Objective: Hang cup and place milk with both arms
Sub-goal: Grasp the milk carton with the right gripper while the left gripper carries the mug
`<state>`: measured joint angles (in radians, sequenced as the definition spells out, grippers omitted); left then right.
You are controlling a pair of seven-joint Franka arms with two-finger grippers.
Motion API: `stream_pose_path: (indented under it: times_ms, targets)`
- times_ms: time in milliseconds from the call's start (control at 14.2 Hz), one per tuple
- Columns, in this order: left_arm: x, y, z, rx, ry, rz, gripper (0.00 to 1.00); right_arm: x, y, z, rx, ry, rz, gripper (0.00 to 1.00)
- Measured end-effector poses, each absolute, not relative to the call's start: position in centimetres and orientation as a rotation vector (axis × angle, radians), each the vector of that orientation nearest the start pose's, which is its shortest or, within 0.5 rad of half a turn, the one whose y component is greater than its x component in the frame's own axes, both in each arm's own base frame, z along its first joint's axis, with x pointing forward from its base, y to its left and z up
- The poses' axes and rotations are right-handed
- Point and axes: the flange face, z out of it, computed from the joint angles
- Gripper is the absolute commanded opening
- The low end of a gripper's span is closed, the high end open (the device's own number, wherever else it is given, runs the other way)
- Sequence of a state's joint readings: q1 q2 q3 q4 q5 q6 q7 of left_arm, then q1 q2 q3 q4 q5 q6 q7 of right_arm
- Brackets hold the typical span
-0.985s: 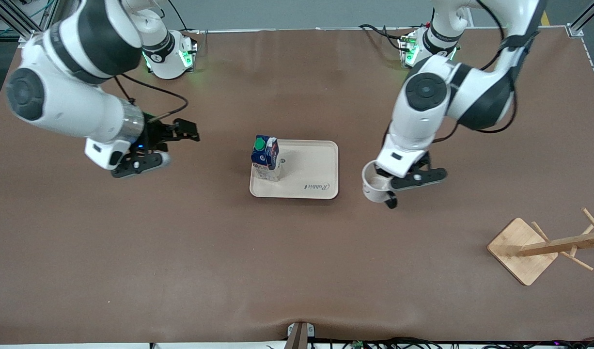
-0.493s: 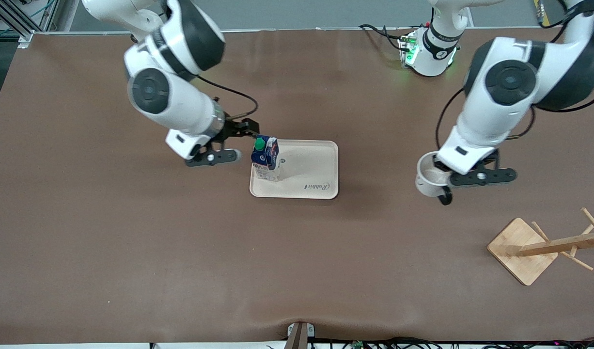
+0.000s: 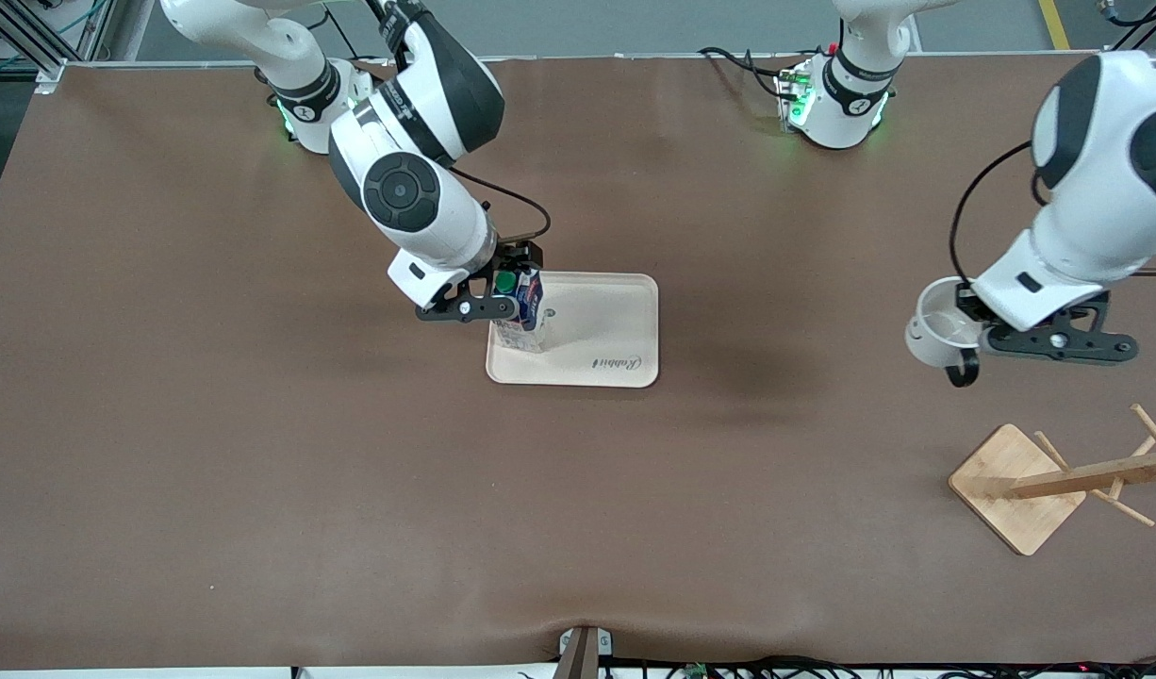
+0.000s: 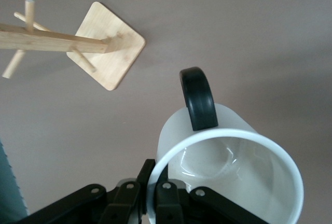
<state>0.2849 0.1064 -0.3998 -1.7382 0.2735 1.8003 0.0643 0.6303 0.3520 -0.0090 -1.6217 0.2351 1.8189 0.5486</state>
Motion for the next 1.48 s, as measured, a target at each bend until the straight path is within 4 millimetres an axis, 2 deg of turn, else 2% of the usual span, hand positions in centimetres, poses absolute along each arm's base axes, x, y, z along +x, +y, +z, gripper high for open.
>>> stream_pose_path:
  times_ms: [281,563,774,985,1267,1478]
  targets:
    - [59.3,0.3,51.7,-2.865,0.564,0.068,0.00,52.3,38.8,39.3,-3.021,0.042,0.350,1.00]
    - [59.4,5.2,52.9,-2.828,0.735,0.078,0.00,52.5,38.5,39.2,-3.025,0.105,0.351,1.00]
    - [59.6,7.2,53.2,-2.813,0.802,0.081,0.00,52.4,38.7,38.9,-3.028,0.138,0.359,1.00]
    - [60.7,9.8,53.2,-2.787,0.935,0.077,0.00,52.1,39.2,38.1,-3.034,0.151,0.373,1.00]
    - [62.2,11.4,52.1,-2.770,1.051,0.086,0.00,51.8,39.9,37.0,-3.043,0.150,0.390,1.00]
    - [63.4,12.3,52.0,-2.756,1.111,0.068,0.00,51.5,40.6,36.1,-3.048,0.167,0.392,1.00]
